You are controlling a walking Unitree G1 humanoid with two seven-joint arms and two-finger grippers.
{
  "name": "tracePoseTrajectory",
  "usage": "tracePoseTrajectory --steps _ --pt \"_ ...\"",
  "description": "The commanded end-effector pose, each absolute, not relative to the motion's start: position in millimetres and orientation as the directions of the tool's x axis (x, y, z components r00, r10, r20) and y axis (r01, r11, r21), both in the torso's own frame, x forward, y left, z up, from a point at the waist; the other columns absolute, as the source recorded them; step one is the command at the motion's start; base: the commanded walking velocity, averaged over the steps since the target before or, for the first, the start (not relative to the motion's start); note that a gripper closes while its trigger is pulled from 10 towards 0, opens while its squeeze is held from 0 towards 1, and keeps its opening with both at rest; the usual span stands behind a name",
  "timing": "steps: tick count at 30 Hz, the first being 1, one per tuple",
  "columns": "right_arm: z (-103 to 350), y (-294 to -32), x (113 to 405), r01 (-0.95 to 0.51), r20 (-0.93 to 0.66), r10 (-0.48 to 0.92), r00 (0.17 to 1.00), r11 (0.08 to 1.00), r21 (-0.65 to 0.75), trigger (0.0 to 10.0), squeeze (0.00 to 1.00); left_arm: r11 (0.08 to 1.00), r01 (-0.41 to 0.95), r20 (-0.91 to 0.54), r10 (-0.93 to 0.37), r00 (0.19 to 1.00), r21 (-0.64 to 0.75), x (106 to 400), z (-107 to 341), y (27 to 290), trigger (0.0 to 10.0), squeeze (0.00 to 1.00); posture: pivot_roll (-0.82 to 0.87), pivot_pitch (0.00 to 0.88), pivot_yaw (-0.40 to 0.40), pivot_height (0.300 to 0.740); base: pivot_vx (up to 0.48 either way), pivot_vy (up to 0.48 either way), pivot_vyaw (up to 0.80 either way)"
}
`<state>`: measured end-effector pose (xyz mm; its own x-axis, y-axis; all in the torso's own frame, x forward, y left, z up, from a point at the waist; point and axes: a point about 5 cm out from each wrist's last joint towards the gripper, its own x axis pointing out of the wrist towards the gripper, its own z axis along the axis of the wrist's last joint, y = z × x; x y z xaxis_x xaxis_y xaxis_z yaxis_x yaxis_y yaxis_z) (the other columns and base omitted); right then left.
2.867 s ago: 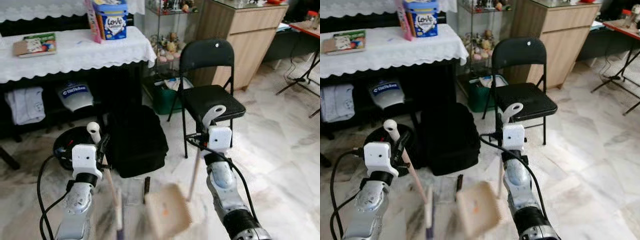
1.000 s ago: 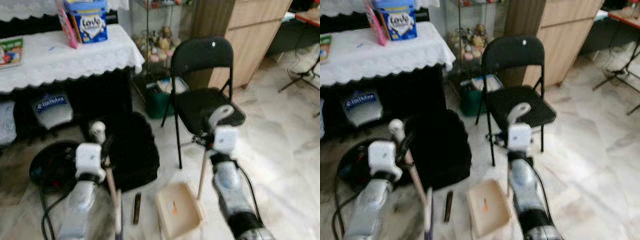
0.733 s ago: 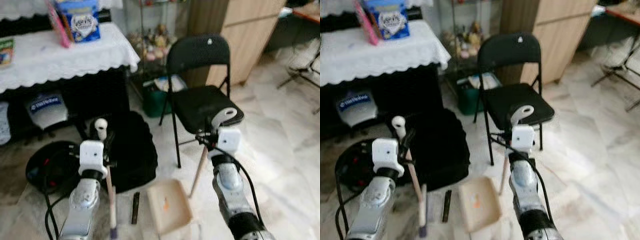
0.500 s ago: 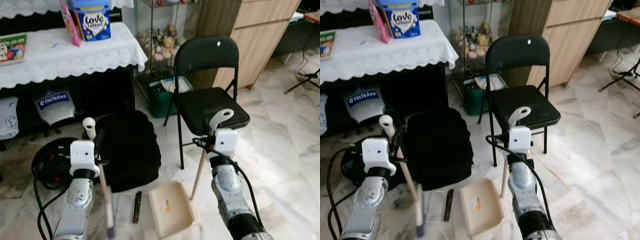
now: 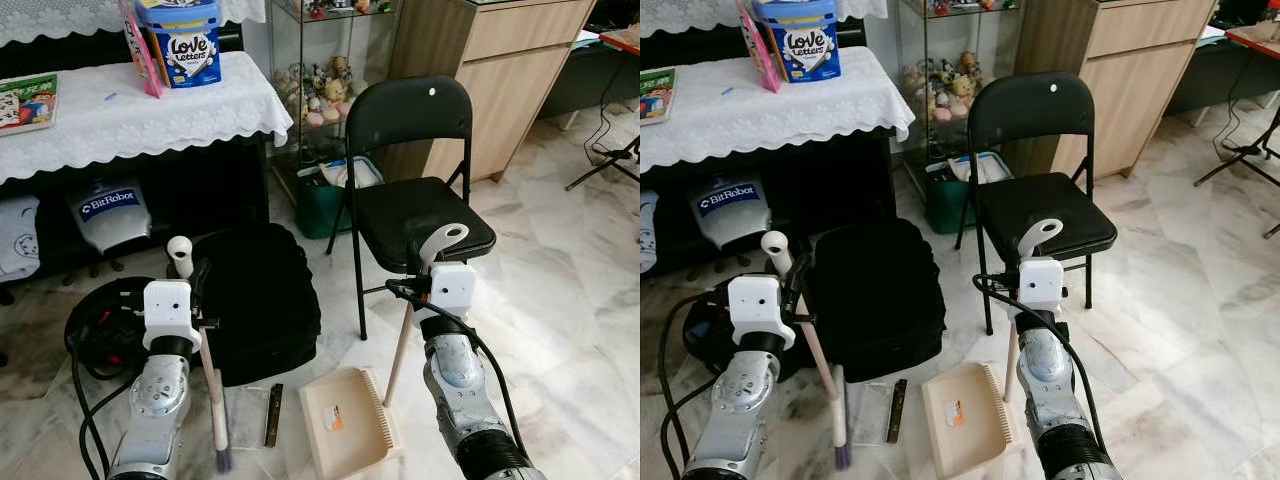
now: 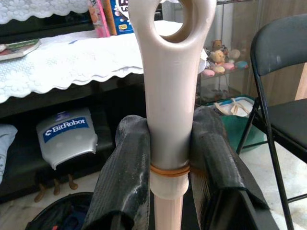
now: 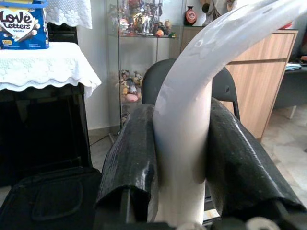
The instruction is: Sweep floor
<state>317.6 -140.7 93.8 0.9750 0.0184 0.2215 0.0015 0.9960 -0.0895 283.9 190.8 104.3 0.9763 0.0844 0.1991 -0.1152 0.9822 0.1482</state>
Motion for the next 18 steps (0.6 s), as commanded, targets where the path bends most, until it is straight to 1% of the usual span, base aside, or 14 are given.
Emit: tracePoseTrajectory --steps 1,5,7,9,15,18 --pt "99.5 -140.9 318.4 0.006 0.259 0.018 0.966 0.996 -0.091 10.0 0.00 0.982 -0.113 0.250 0.073 0.965 0.148 287.2 113.8 189.8 10.0 0.00 0.00 0.043 -0.011 0.740 0.000 0.240 0.00" --pt "100.8 -138.3 319.6 0.000 0.262 0.023 0.965 0.996 -0.089 10.0 0.00 0.982 -0.112 0.251 0.071 0.965 0.149 286.9 113.4 190.5 10.0 0.00 0.01 0.036 -0.009 0.740 0.000 0.242 0.00" --pt "101.3 -137.7 320.1 -0.001 0.263 0.024 0.964 0.996 -0.088 10.0 0.00 0.982 -0.110 0.251 0.070 0.965 0.150 286.9 113.4 190.5 10.0 0.00 0.01 0.036 -0.009 0.740 0.000 0.000 0.00" --pt "102.0 -137.4 320.6 -0.002 0.265 0.025 0.964 0.996 -0.086 10.0 0.00 0.983 -0.109 0.252 0.069 0.965 0.149 286.9 113.5 190.4 10.0 0.00 0.01 0.036 -0.009 0.740 0.000 0.244 0.00" --pt "102.4 -137.3 320.7 -0.002 0.268 0.025 0.963 0.996 -0.086 10.0 0.00 0.983 -0.110 0.257 0.070 0.964 0.145 287.1 114.6 190.0 10.0 0.00 0.01 0.037 -0.010 0.740 0.000 0.000 0.00" --pt "102.8 -137.9 321.1 0.000 0.268 0.024 0.963 0.996 -0.087 10.0 0.00 0.984 -0.106 0.264 0.065 0.962 0.144 287.7 116.0 189.3 10.0 0.00 0.01 0.040 -0.010 0.740 0.000 0.480 0.00"
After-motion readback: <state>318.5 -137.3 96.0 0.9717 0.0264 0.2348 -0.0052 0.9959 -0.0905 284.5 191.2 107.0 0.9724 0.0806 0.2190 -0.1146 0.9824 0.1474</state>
